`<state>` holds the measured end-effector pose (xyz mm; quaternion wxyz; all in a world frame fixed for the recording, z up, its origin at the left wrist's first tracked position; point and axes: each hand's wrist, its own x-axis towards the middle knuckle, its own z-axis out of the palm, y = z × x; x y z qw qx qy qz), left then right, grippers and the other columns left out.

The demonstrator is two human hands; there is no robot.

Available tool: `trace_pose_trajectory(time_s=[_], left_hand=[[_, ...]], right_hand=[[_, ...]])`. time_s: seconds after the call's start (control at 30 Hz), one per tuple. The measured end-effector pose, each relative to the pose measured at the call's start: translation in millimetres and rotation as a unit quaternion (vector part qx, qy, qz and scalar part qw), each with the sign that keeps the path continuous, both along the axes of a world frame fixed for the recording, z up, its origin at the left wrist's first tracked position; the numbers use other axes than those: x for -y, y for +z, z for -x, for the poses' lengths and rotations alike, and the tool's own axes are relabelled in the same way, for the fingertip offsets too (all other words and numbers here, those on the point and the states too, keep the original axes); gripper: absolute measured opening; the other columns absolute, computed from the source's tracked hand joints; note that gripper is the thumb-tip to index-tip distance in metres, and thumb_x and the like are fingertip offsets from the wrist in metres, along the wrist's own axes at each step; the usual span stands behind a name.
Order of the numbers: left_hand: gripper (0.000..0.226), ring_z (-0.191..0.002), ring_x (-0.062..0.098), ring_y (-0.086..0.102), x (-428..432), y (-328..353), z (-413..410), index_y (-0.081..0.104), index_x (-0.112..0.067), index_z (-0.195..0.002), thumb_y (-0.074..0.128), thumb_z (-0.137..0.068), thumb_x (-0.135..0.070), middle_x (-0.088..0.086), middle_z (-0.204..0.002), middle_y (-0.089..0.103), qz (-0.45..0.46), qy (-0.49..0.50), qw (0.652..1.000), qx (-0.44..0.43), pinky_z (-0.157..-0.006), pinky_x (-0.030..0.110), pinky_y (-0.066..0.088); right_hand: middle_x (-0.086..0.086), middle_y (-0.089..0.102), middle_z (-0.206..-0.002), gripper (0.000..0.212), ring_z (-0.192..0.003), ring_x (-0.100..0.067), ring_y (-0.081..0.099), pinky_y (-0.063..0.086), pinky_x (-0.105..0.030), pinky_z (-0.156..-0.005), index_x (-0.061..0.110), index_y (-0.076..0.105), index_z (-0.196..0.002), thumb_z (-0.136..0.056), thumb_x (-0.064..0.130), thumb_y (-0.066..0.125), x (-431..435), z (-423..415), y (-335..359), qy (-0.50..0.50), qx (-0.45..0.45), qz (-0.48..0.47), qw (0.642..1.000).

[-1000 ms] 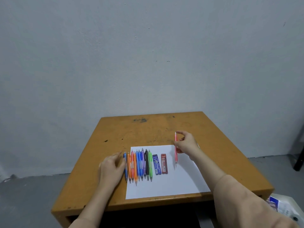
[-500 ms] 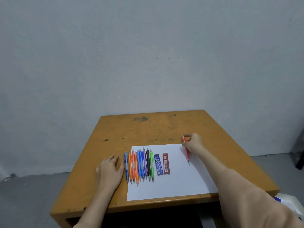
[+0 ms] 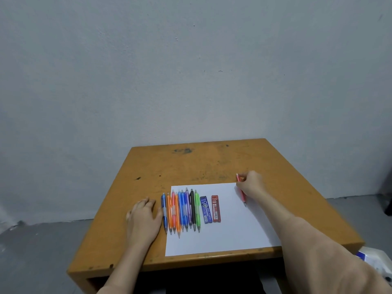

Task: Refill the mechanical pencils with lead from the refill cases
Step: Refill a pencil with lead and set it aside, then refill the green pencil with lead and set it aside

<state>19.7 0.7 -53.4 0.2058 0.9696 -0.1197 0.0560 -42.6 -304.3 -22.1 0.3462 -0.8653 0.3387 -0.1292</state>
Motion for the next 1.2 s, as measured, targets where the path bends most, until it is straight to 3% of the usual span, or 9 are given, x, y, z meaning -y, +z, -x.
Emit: trace_pose_trajectory(time_s=[0.17, 0.27, 0.4, 0.57, 0.67, 0.83, 0.97, 1.07, 1.2], left_hand=[[0.051, -0.139, 0.016, 0.029, 0.5, 1.2, 1.0, 0.044, -0.023, -0.14, 0.042, -0.096, -0.048, -0.003, -0.149, 0.039, -0.003, 0.0, 1.0, -0.002, -0.114, 0.039, 0.022], [0.051, -0.139, 0.016, 0.029, 0.6, 1.6, 2.3, 0.044, -0.023, -0.14, 0.041, -0.096, -0.048, -0.003, -0.149, 0.039, -0.006, 0.001, 1.0, -0.002, -0.114, 0.039, 0.022], [0.051, -0.139, 0.015, 0.03, 0.4, 1.7, 3.3, 0.044, -0.023, -0.14, 0.041, -0.096, -0.048, -0.003, -0.149, 0.039, -0.007, 0.001, 1.0, -0.001, -0.114, 0.038, 0.023], [0.051, -0.139, 0.014, 0.03, 0.9, 2.1, 2.8, 0.044, -0.024, -0.141, 0.041, -0.096, -0.048, -0.004, -0.149, 0.038, -0.005, 0.003, 1.0, -0.004, -0.114, 0.038, 0.022], [0.051, -0.139, 0.014, 0.029, 1.8, 2.2, 2.9, 0.044, -0.024, -0.141, 0.042, -0.096, -0.048, -0.004, -0.149, 0.038, -0.006, 0.003, 1.0, -0.004, -0.114, 0.038, 0.022], [0.05, -0.139, 0.014, 0.03, 1.4, 2.1, 2.3, 0.045, -0.025, -0.14, 0.041, -0.096, -0.048, -0.005, -0.149, 0.039, -0.006, 0.005, 1.0, -0.003, -0.113, 0.039, 0.023], [0.05, -0.137, 0.013, 0.031, 0.7, 1.4, 3.5, 0.046, -0.024, -0.139, 0.041, -0.096, -0.048, -0.005, -0.147, 0.041, 0.0, 0.003, 1.0, 0.002, -0.113, 0.037, 0.023], [0.05, -0.138, 0.013, 0.031, 0.8, 1.3, 3.3, 0.046, -0.024, -0.139, 0.042, -0.095, -0.048, -0.005, -0.147, 0.04, 0.007, 0.004, 1.0, 0.001, -0.113, 0.037, 0.022], [0.05, -0.138, 0.013, 0.03, 0.2, 1.3, 2.7, 0.046, -0.025, -0.139, 0.043, -0.095, -0.049, -0.006, -0.148, 0.04, 0.012, 0.005, 1.0, -0.001, -0.113, 0.037, 0.022]], right_hand=[[-0.008, 0.058, -0.073, 0.015, -0.067, -0.021, 0.051, 0.036, -0.027, -0.058, -0.002, 0.068, -0.084, -0.083, 0.005, 0.055, -0.7, 2.2, -3.9, -0.001, -0.001, 0.002, 1.0], [-0.007, 0.051, -0.067, 0.013, -0.064, -0.022, 0.046, 0.032, -0.027, -0.055, 0.003, 0.062, -0.072, -0.082, 0.005, 0.054, -1.5, 5.0, -3.4, 0.0, -0.003, 0.012, 1.0], [-0.015, 0.066, -0.084, 0.021, -0.08, -0.031, 0.063, 0.037, -0.028, -0.061, 0.001, 0.07, -0.098, -0.083, 0.006, 0.056, -1.9, 9.6, -1.2, -0.001, 0.003, 0.021, 1.0], [-0.007, 0.062, -0.097, 0.034, -0.075, -0.019, 0.057, 0.04, -0.023, -0.061, 0.01, 0.065, -0.12, -0.086, 0.008, 0.057, -11.2, 14.0, 10.1, 0.03, 0.022, 0.027, 0.999], [-0.004, 0.058, -0.083, 0.034, -0.061, -0.012, 0.051, 0.038, -0.016, -0.05, 0.012, 0.064, -0.12, -0.087, 0.008, 0.057, -25.4, 12.6, 19.9, 0.066, 0.042, 0.006, 0.997], [0.002, 0.059, -0.078, 0.03, -0.062, -0.009, 0.05, 0.039, -0.017, -0.056, 0.013, 0.067, -0.115, -0.087, 0.011, 0.058, -54.3, 7.6, 26.7, 0.139, 0.063, -0.017, 0.988], [0.002, 0.061, -0.091, 0.024, -0.074, -0.011, 0.055, 0.037, -0.003, -0.063, 0.016, 0.066, -0.112, -0.088, 0.017, 0.062, -73.7, 1.8, 24.9, 0.181, 0.052, -0.012, 0.982], [0.001, 0.059, -0.099, 0.034, -0.078, -0.012, 0.056, 0.045, -0.02, -0.066, 0.018, 0.063, -0.122, -0.088, 0.023, 0.064, -83.4, -4.8, 19.4, 0.209, 0.032, -0.023, 0.977], [-0.001, 0.058, -0.108, 0.038, -0.09, -0.015, 0.058, 0.046, -0.022, -0.07, 0.018, 0.058, -0.128, -0.09, 0.025, 0.061, -88.7, -11.7, 13.9, 0.227, 0.002, -0.016, 0.974]])
